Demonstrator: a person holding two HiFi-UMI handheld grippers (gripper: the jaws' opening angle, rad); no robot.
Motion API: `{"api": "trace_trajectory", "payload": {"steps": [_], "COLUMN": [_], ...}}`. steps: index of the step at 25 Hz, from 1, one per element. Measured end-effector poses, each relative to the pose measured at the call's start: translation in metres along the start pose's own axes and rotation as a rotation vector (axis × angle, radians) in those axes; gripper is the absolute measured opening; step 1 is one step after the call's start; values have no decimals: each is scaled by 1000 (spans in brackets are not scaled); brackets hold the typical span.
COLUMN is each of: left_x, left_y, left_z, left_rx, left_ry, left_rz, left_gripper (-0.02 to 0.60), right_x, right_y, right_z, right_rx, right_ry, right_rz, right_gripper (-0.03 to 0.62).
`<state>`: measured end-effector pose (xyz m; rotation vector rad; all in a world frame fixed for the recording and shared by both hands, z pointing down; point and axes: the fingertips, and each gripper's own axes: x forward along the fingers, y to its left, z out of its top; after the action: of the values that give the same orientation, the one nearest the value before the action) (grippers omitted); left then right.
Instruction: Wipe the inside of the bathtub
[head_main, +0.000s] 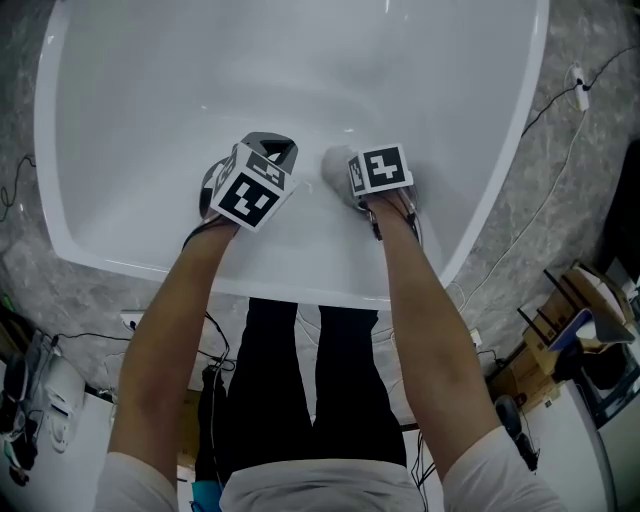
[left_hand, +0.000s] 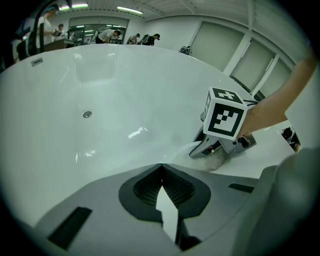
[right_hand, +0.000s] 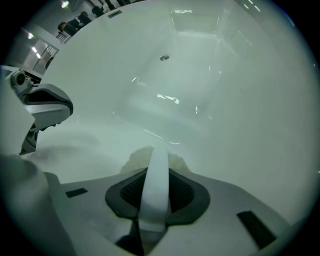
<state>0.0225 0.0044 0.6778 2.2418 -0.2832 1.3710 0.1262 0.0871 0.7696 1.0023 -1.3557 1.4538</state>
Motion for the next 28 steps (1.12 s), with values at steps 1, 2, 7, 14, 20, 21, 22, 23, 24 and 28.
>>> {"api": "trace_trajectory", "payload": {"steps": [1,2,7,14,20,21,22,23,24,28], "left_x": [-1,-1,-5,-8,-21,-25,-29,-34,-39,-58], "left_y": [4,8,29,55,86,93,100,106,112,135], "left_z": [-1,-2,-15,-27,-46,-49,-52,-55,-59,-75], "left_rx": [3,4,10,30,11,4,-2,-8,-13,-23], "left_ry": [-1,-2,13,43,60,59,60,60,61,72], "left_rz": [5,10,31,63,108,118,129,139,149,185], "left_gripper": [12,12,12,12,12,12,12,12,12,12], "right_x": [3,5,17,29,40,42,44,45,45,49], "right_y": [-1,-1,5,34,65,71,77,84,92,130], "right_z": [1,3,10,31,51,55,59,63,67,85], "right_rx": [-1,-2,-22,-76,-127,-138,-149,-159,-168,-202], "right_ry": [-2,-4,-9,-34,-43,-45,-48,-52,-56,-79], "right_rz": [-2,-3,5,57,97,102,107,115,124,171], "right_gripper": [94,94,94,94,94,94,93,94,94,94]}}
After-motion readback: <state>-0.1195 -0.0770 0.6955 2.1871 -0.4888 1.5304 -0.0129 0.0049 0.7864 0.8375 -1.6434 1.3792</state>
